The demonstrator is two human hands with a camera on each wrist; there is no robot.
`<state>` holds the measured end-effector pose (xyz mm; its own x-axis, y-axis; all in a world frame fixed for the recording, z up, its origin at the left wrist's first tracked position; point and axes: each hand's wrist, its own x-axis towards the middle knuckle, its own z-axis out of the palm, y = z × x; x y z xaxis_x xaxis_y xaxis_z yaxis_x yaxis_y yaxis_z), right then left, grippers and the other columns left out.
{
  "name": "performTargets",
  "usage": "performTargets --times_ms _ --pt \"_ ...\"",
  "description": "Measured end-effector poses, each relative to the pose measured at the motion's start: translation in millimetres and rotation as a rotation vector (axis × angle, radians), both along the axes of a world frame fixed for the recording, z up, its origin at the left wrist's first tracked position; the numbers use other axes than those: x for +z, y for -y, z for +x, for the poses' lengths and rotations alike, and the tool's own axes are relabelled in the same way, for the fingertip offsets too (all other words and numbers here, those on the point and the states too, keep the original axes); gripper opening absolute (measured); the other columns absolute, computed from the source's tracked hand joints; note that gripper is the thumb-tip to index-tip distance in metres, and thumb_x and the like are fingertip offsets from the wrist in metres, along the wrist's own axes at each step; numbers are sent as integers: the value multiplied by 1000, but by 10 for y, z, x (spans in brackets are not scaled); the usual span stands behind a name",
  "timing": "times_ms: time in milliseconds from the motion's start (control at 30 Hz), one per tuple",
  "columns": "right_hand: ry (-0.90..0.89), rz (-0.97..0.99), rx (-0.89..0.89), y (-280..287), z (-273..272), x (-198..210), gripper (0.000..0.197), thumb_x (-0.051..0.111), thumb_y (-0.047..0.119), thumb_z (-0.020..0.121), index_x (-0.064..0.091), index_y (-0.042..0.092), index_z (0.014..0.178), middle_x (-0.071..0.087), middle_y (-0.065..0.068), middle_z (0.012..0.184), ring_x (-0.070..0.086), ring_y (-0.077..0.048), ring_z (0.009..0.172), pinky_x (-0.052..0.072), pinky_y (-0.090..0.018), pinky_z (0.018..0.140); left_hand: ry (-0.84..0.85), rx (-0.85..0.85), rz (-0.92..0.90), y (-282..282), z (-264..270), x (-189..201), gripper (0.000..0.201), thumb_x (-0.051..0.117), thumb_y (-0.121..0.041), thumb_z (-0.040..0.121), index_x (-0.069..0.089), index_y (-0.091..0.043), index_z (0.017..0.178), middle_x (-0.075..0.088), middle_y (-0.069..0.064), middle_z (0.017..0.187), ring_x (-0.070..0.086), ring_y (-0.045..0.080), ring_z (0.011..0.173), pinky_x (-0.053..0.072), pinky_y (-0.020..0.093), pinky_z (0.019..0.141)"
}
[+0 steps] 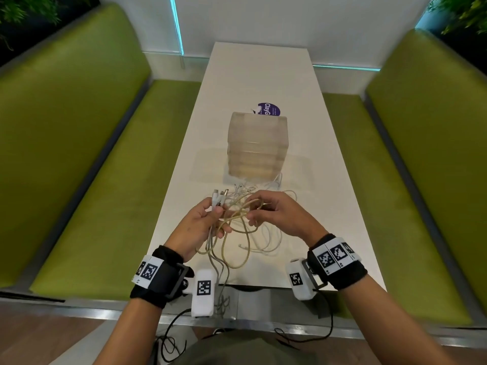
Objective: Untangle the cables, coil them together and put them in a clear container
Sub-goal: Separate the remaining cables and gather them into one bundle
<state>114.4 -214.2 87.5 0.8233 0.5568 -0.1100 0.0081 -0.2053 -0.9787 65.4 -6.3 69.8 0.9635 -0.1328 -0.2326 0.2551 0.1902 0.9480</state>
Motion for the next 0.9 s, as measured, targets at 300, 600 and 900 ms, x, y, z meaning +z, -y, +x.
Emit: performTargets --times_ms 300,600,900 --pt "-99 -140 233 238 -111 -85 5 67 2 84 67 2 89 67 -4 70 62 -16 64 50 -28 64 20 192 121 -186 45 -63 18 38 -10 102 50 -9 89 59 0 66 51 13 52 47 23 51" --pt "-384 -300 467 25 -600 -637 8 65 6 85 63 6 93 65 -9 80 66 -14 67 54 -34 71 58 151 71 16 72 -10 18 36 -11 102 48 -12 89 50 -5 65 34 6 47 30 17 48" --pt "-435 -536 335 265 -700 -757 95 69 12 84 4 47 144 70 -17 94 68 -25 65 58 -35 61 99 174 54 -79 81 49 20 35 -10 102 47 -12 87 50 -7 62 30 5 45 28 16 45"
